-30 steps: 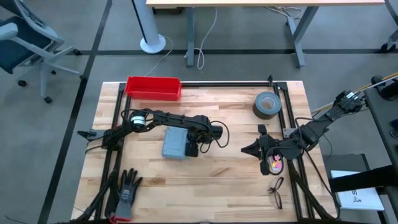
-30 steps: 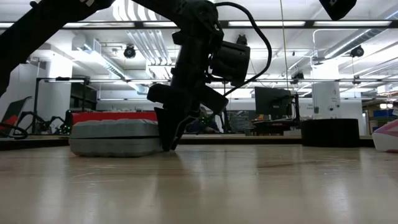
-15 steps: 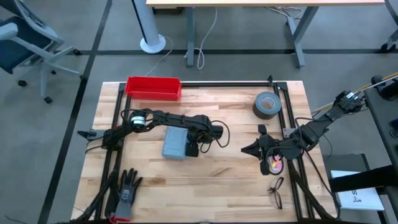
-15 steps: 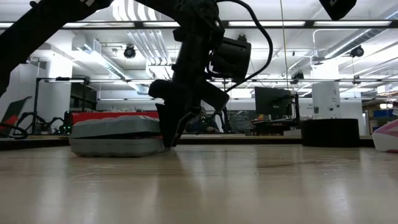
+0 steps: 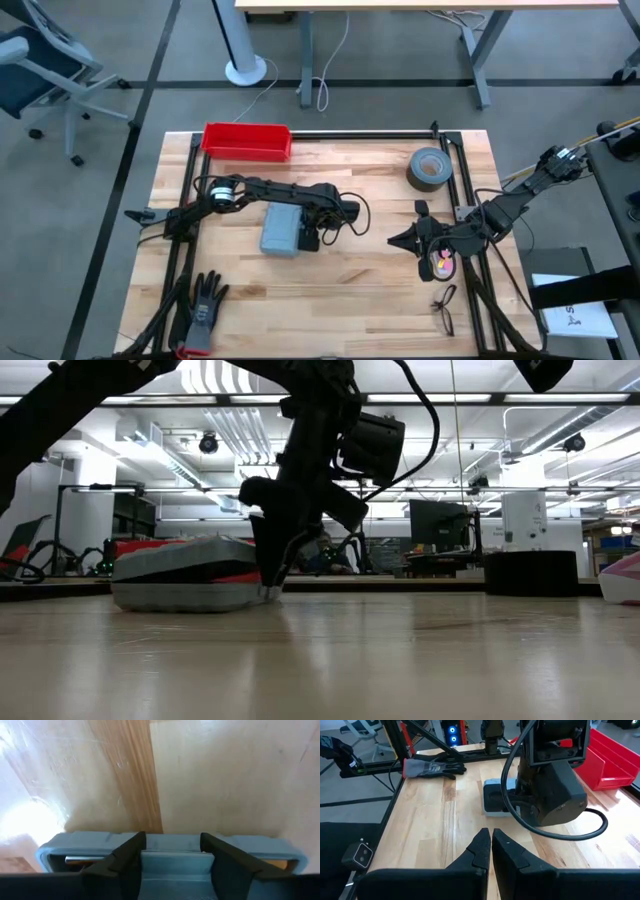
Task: Prefit tool cases
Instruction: Open the gray toolbox
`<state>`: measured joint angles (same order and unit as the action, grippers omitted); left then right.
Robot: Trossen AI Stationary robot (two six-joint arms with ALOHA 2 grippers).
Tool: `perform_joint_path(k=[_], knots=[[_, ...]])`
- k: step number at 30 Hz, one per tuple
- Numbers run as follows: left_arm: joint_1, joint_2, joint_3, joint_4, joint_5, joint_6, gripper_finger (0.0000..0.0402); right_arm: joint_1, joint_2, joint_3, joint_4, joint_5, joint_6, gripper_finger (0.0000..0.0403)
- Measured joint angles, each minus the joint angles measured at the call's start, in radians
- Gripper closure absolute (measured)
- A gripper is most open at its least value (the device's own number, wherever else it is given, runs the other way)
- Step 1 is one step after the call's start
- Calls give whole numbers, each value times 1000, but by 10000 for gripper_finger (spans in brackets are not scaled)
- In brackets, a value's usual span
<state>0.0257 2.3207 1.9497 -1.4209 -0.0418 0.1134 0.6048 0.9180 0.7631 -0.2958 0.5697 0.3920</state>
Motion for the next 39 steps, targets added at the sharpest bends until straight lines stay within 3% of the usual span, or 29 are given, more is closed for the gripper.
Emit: perform_joint_path(k=[39], knots=[[-21, -53, 35, -155, 1, -53, 216, 0, 0, 0, 3, 0, 0, 403]])
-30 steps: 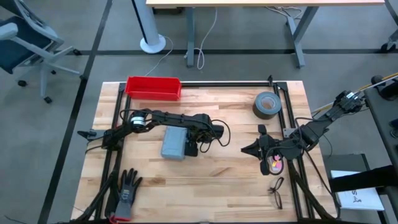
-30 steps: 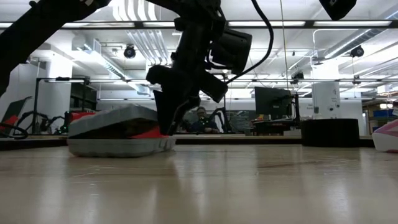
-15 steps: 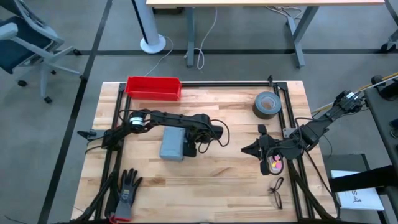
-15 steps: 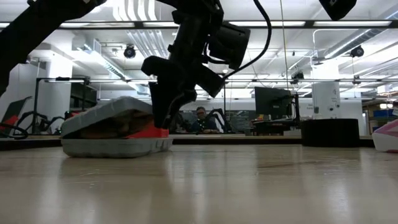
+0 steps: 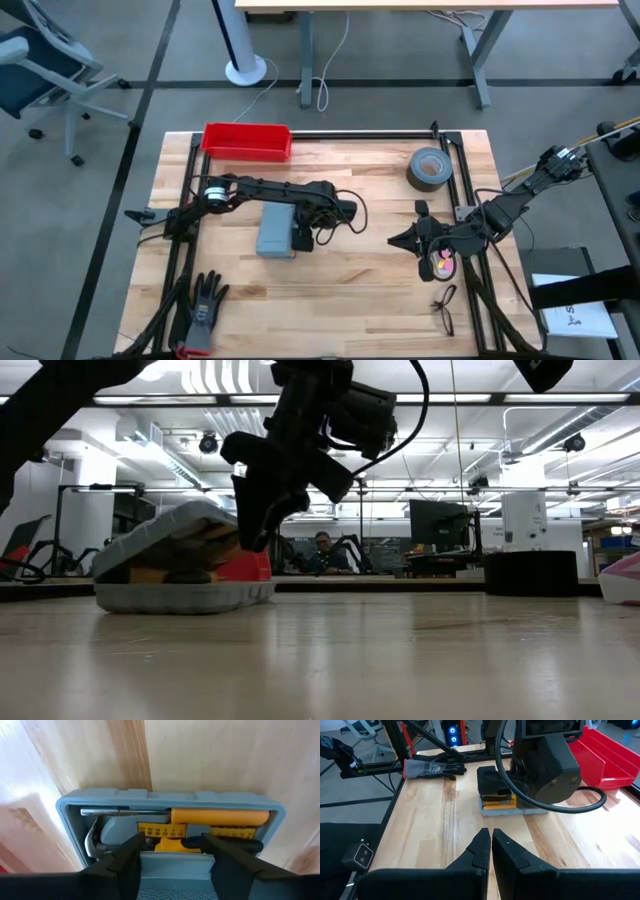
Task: Prefit tool cases
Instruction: Open the gray toolbox
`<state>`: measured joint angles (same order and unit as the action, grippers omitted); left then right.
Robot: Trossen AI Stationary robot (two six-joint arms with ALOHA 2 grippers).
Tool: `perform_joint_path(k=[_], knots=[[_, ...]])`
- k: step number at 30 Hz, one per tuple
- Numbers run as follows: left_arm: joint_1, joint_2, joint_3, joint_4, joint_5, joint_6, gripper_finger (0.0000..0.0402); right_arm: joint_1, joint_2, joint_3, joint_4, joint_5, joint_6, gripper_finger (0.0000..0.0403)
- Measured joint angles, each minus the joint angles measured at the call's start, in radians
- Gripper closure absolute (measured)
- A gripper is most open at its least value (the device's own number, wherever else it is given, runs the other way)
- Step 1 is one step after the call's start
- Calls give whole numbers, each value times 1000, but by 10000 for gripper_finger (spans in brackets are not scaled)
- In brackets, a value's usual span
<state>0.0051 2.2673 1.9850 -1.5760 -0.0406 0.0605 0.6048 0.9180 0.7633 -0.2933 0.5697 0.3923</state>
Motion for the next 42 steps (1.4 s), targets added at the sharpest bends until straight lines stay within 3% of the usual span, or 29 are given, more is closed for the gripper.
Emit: perform_joint_path(k=[36, 42], knots=[[-44, -177, -29, 5, -1, -114, 217, 21, 0, 0, 16, 9, -3, 403], [-71, -255, -99, 7, -3, -166, 203, 24, 0, 0, 15, 10, 0, 403]])
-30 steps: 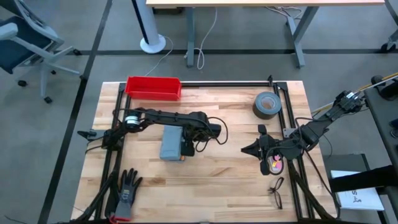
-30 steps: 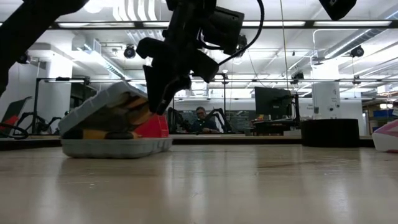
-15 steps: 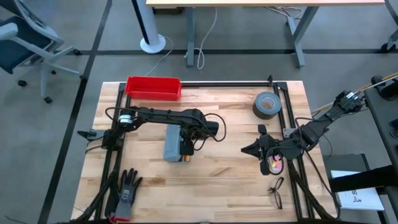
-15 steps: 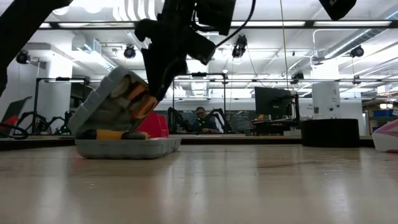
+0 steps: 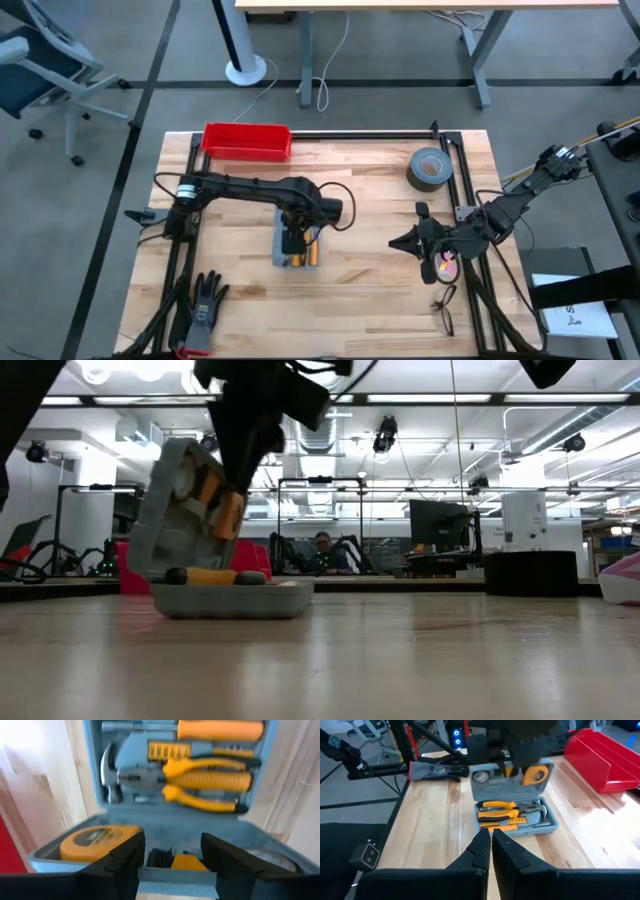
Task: Prefit tool cases
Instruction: Open the gray toolbox, then remove the pliers from the gray toolbox
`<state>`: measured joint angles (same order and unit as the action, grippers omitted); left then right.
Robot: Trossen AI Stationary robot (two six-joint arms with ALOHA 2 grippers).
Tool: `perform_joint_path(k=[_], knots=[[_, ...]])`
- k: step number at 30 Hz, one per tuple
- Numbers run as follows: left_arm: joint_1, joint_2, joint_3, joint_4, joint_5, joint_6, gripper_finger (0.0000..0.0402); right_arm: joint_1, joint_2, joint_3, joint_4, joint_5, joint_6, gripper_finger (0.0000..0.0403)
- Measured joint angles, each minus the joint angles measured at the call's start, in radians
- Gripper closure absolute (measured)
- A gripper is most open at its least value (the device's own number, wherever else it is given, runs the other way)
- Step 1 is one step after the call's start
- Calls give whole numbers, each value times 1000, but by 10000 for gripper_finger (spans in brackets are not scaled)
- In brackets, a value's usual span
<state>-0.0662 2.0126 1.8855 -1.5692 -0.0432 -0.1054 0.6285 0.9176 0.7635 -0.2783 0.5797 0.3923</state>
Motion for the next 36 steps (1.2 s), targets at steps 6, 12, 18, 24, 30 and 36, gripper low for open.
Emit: perform_joint_path(k=[6, 12, 18, 24, 30, 36], knots=[[-34, -155, -232, 68, -2, -103, 209, 0, 0, 0, 0, 8, 0, 403], [-67, -361, -534, 345, -1, -238, 199, 0, 0, 0, 8, 8, 0, 403], [-85, -500, -793, 568, 3, -361, 155, 0, 0, 0, 18, 8, 0, 403], [-91, -562, -908, 688, 3, -410, 124, 0, 0, 0, 23, 23, -1, 403], [-93, -581, -967, 833, -31, -403, 125, 0, 0, 0, 23, 24, 0, 403], [-95, -576, -1012, 993, -46, -396, 138, 0, 0, 0, 23, 34, 2, 403]])
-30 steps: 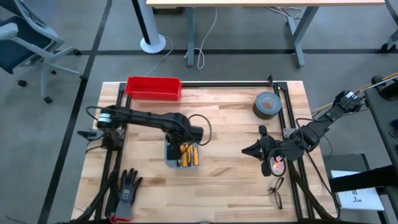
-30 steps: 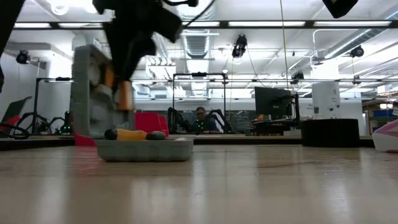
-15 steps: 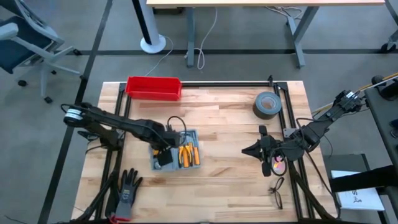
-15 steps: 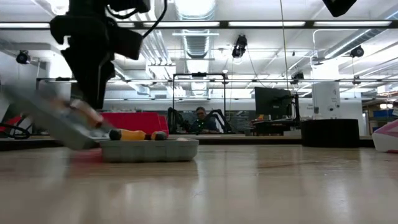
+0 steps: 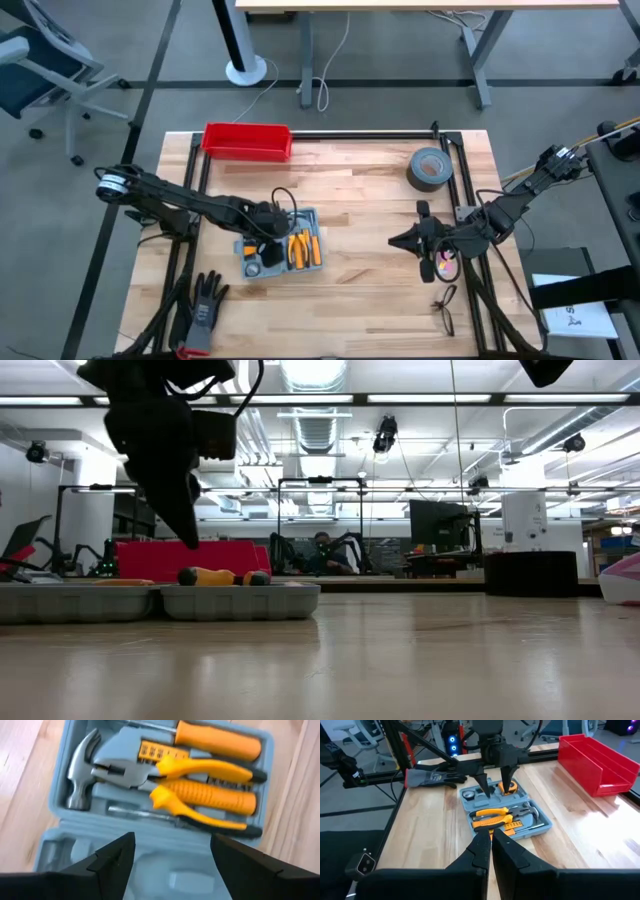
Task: Prefit tool cases
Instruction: Remove the pliers from the gray toolbox
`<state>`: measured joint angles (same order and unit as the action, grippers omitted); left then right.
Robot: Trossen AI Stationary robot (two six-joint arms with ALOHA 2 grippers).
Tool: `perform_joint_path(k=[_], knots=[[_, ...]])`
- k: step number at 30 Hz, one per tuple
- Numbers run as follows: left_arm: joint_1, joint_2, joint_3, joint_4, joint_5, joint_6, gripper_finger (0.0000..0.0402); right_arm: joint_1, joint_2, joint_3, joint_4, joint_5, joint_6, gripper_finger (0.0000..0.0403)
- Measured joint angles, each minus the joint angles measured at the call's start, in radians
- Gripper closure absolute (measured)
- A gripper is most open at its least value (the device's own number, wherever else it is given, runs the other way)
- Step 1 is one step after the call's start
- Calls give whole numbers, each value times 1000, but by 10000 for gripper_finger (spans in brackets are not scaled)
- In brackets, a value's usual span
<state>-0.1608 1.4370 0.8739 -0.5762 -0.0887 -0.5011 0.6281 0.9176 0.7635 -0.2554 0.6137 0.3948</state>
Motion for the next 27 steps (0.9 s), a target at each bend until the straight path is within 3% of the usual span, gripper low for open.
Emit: perform_joint_path(k=[13, 27], knots=[[11, 4, -52, 87, -43, -151, 169, 0, 25, 0, 5, 17, -2, 403], [21, 55, -49, 160, 21, -265, 180, 0, 64, 0, 36, 27, -31, 403]])
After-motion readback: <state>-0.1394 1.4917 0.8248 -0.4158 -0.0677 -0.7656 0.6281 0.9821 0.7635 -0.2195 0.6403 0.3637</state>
